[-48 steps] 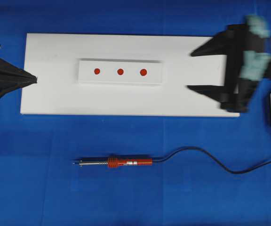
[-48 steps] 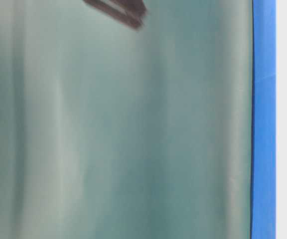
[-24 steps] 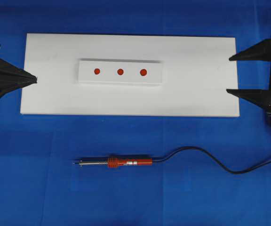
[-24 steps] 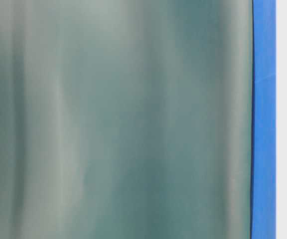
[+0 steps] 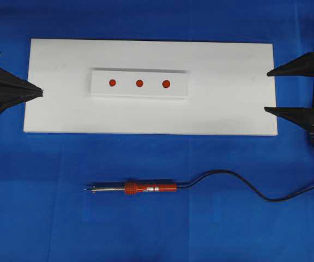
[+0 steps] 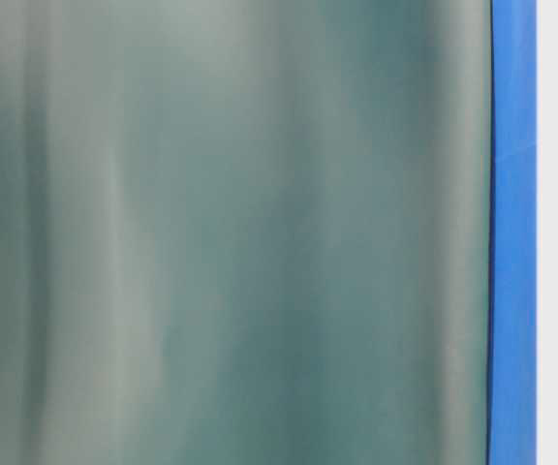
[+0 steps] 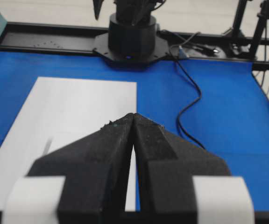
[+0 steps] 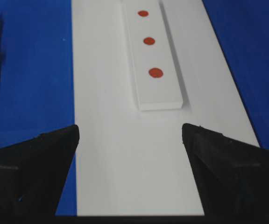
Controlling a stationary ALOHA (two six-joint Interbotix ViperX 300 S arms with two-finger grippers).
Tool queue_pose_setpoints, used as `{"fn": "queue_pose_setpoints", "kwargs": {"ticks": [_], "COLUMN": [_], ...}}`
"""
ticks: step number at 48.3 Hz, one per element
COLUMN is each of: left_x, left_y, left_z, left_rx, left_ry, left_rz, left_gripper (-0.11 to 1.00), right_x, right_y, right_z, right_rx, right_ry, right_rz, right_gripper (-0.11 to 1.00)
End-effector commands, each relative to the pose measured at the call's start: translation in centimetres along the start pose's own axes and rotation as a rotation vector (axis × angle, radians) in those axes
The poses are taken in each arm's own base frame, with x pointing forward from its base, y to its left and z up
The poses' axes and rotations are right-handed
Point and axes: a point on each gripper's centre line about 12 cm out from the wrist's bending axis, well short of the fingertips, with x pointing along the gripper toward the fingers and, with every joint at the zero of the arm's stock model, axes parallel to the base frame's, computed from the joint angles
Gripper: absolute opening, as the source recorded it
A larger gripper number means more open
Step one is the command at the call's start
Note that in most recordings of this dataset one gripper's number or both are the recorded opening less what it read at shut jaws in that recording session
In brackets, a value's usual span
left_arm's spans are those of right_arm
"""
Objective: Touch the tip of the soldering iron to the mark.
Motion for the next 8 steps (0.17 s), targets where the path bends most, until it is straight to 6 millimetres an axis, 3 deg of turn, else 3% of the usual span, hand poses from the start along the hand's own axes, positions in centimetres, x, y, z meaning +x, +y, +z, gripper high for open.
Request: {"fn": "queue_pose_setpoints", "kwargs": {"ticks": [1, 8], "left_x": [0.13, 0.13], "left_y": [-0.05, -0.05], "left_z": [0.32, 0.32], "left_rx": [0.001, 0.003], "left_ry": [-0.012, -0.012], "left_rz": [-0.003, -0.003], "left_gripper": [0.0, 0.0], "right_x": [0.01, -0.02], "right_y": [0.09, 0.13], "right_z": [0.55, 0.63], "right_rx": [0.006, 0.006], "right_ry": [-0.017, -0.019], "right_rz": [0.005, 0.007], "right_gripper": [0.8, 0.8]}}
